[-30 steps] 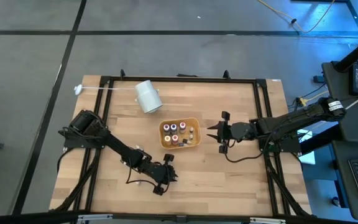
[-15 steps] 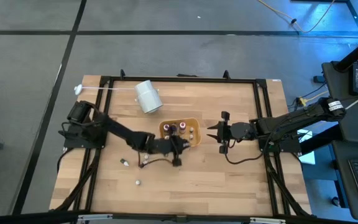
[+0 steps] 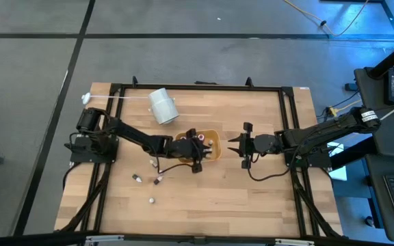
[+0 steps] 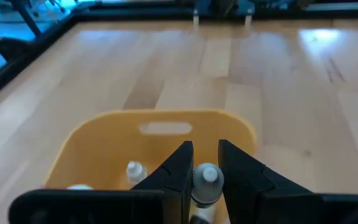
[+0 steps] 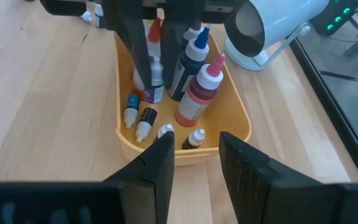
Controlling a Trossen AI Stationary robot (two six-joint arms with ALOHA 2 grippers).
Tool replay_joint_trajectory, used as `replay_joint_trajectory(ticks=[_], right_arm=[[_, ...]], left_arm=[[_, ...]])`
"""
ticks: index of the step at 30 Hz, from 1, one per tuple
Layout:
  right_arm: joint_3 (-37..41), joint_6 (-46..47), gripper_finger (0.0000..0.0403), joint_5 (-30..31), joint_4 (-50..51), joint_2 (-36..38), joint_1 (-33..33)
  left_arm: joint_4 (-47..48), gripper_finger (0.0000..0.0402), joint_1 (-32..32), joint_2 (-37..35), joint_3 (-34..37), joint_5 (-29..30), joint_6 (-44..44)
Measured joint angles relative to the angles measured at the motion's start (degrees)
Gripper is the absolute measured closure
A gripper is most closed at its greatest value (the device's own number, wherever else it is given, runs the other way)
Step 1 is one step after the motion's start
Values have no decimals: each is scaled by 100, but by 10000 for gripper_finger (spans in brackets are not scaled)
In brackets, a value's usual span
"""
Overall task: Pick & Place food coloring
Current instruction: Put the small black ink bottle into the yellow bin
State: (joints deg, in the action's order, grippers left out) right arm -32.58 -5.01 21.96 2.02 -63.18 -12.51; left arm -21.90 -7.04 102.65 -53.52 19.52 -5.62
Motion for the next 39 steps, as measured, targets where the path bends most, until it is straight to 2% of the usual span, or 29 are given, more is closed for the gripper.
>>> replay_joint_trajectory(ticks=[18,39], right_arm=[[0,-1,273,-7,2,0,2],[0,-3,273,-9,33,0,0]], left_arm=[[250,316,3,4,-2,-132,-67],[244,317,3,4,-2,-143,-67]])
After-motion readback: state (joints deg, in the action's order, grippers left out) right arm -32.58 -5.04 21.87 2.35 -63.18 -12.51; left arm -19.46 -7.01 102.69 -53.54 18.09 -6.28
